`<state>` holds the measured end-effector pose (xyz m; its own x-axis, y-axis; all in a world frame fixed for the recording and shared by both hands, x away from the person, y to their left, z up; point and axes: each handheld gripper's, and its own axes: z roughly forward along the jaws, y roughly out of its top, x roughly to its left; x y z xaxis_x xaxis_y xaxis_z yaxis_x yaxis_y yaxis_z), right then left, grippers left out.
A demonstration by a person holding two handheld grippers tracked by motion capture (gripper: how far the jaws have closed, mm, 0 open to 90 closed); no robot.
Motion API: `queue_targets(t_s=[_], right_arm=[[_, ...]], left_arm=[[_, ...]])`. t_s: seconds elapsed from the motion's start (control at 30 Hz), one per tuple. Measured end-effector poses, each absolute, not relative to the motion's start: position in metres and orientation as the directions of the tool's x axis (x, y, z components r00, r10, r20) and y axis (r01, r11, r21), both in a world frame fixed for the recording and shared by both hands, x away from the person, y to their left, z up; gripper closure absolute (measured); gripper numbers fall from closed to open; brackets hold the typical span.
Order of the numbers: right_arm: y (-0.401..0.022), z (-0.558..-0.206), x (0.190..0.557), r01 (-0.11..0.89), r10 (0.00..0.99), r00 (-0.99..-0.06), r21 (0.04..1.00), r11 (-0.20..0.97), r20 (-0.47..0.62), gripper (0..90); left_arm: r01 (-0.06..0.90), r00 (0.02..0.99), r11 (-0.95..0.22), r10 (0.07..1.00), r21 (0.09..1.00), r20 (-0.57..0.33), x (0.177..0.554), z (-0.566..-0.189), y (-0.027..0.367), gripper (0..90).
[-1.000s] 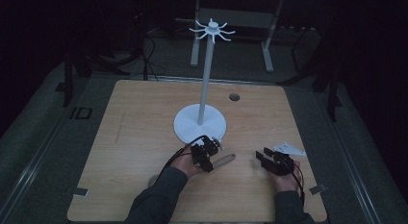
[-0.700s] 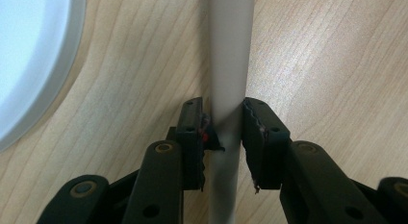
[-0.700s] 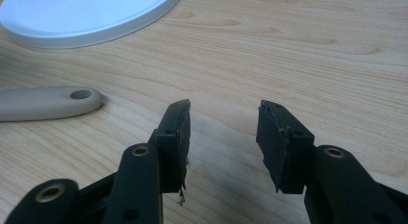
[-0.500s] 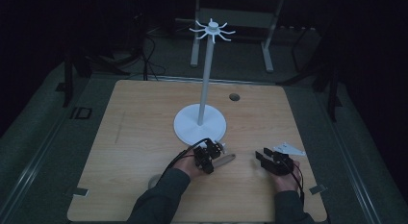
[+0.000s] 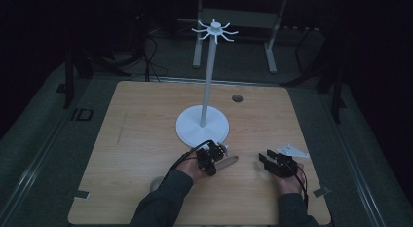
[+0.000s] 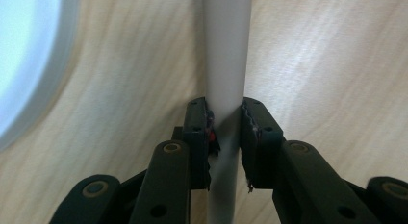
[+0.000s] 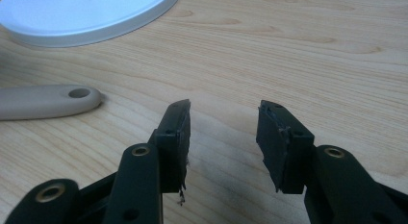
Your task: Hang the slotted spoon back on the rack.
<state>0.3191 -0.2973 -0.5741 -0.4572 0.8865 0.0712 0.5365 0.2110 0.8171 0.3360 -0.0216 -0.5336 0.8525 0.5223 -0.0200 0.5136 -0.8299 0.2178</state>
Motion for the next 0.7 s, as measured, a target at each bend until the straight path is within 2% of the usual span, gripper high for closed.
queue_targets(t_s=[0.7], right_arm=[[-0.297, -0.575, 0.320, 0.538, 0.890, -0.450, 0.817, 0.206, 0.072, 54.3]], left_arm=[[0.571, 0.781, -0.712, 0.625, 0.409, -0.003, 0.338, -0.497, 0.008, 74.6]])
